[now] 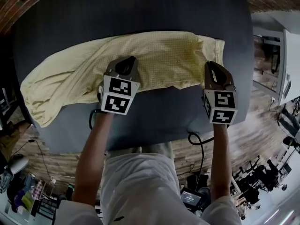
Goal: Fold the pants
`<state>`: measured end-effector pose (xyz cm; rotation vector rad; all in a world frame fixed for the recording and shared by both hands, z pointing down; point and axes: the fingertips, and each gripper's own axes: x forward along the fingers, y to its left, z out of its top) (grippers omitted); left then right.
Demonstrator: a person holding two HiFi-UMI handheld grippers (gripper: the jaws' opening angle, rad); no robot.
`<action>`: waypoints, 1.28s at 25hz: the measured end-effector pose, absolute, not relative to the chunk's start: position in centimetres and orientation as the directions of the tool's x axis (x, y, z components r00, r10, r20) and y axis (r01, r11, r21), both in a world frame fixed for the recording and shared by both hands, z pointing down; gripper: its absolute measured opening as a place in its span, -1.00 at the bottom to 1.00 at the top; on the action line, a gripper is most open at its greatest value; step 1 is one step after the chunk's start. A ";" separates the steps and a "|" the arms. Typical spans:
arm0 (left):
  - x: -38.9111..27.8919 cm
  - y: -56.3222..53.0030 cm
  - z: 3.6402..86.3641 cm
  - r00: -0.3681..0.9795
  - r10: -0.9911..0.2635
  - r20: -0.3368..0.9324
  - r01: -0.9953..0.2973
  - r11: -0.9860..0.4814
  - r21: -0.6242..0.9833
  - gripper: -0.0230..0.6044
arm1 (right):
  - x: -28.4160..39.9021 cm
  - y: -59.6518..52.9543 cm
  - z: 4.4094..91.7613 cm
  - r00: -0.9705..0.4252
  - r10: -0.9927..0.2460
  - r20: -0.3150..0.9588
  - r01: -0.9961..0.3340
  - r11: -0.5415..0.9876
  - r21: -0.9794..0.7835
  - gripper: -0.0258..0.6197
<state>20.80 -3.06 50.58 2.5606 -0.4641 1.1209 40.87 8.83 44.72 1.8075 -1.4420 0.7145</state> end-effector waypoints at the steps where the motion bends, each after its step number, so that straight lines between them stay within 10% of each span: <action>1: 20.8 -3.0 50.6 0.642 -0.171 0.747 -0.409 -0.901 0.146 -0.87 | 41.6 9.0 44.7 0.239 -0.581 0.778 -0.971 -0.141 0.192 -0.82; 14: 21.0 -3.2 50.3 0.633 -0.199 0.748 -0.421 -0.900 0.116 -0.87 | 48.7 11.4 45.9 0.413 -0.472 0.779 -0.904 -0.313 0.290 -0.78; 32: 18.9 -0.6 45.8 0.605 -0.376 0.702 -0.543 -0.840 0.018 -0.85 | 38.9 10.7 42.8 0.152 -0.631 0.760 -0.988 -0.072 0.137 -0.90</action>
